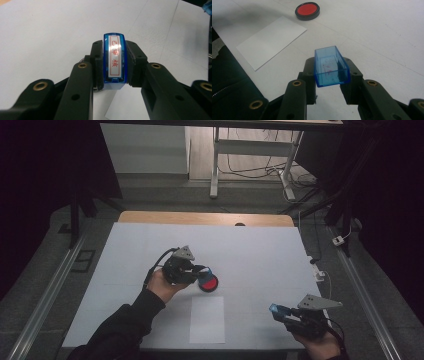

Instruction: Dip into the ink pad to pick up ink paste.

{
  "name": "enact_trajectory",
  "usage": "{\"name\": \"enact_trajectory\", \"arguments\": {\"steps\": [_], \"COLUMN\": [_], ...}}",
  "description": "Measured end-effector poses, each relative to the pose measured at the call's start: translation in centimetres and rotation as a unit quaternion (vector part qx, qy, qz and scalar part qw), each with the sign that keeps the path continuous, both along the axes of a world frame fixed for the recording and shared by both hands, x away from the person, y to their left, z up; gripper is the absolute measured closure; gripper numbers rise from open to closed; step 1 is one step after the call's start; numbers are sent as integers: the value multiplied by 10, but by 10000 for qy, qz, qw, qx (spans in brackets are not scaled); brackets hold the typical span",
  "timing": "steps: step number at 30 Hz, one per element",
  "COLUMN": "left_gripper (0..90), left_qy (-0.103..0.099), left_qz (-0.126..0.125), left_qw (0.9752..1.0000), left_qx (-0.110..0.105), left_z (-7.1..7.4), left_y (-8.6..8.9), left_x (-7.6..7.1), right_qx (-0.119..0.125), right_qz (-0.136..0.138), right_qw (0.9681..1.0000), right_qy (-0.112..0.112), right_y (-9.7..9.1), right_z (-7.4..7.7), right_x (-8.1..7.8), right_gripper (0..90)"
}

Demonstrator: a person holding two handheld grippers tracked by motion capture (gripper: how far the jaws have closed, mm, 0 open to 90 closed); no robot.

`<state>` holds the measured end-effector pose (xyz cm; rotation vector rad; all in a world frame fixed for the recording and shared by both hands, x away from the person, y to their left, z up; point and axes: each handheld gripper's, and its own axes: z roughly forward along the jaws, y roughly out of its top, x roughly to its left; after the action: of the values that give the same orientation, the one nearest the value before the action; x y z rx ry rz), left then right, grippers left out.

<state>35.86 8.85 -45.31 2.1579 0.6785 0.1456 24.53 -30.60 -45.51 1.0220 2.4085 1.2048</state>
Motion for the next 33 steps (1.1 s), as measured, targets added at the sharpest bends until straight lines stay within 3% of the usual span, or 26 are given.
{"name": "enact_trajectory", "arguments": {"steps": [12,33], "left_gripper": [705,705], "left_qy": [71,243], "left_qz": [146,279], "left_qw": [9997,9984], "left_qx": [185,438], "left_z": [-18,-35], "left_y": [-11,-18], "left_x": [17,29], "right_qx": [-94,-115], "right_qz": [73,137], "right_qw": [9999,9998], "right_qy": [-43,-45], "right_y": [1,2], "right_z": [0,0], "right_x": [-2,-2], "right_gripper": [684,684]}}
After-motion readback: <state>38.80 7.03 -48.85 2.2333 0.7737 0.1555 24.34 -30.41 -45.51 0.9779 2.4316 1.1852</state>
